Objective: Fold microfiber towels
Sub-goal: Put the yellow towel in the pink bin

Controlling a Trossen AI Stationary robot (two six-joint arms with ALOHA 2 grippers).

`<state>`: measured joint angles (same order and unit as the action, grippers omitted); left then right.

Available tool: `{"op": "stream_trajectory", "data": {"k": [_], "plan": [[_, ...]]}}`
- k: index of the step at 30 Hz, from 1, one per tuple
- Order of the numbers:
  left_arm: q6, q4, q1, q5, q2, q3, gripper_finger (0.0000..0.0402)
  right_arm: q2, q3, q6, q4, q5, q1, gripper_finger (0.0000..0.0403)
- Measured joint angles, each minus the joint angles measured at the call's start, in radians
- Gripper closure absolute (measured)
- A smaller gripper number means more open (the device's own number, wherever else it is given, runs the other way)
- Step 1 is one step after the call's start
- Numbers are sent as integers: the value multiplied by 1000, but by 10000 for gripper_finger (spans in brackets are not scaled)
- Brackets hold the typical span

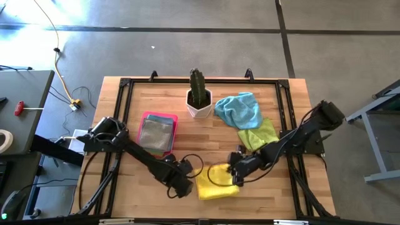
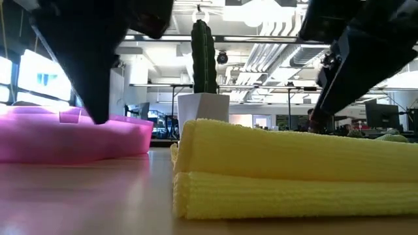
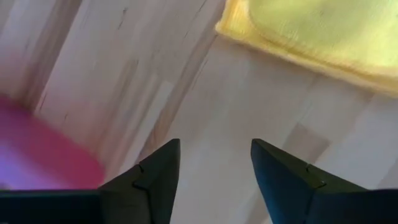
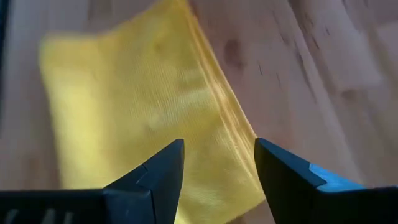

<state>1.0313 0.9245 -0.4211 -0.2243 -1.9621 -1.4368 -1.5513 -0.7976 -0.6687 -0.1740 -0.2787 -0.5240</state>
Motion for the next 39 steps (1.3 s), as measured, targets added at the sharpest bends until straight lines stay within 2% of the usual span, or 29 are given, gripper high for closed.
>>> {"op": "stream_trajectory", "data": {"k": [4,7,10,15,22,27,31,35,39], "plan": [[-147,-63,55,69,0,-4,236,32,95,-233,221,42,-23,215],[-255,-159,90,153,0,-4,244,22,114,-346,336,60,-76,215],[-330,-258,112,217,-4,-3,244,8,97,-471,328,67,-134,215],[-420,-383,130,262,-4,-3,233,-31,63,-632,325,64,-201,215],[-460,-423,129,278,-4,-5,219,-74,63,-682,212,45,-216,215],[-450,-428,121,371,-4,-5,218,-41,63,-575,45,15,-178,215],[-417,-434,104,372,-4,-6,218,-12,64,-501,-47,-1,-125,215],[-422,-435,85,370,-5,-6,218,29,63,-511,124,70,-138,215],[-433,-437,76,369,-5,-6,218,5,61,-557,291,65,-199,215]]}}
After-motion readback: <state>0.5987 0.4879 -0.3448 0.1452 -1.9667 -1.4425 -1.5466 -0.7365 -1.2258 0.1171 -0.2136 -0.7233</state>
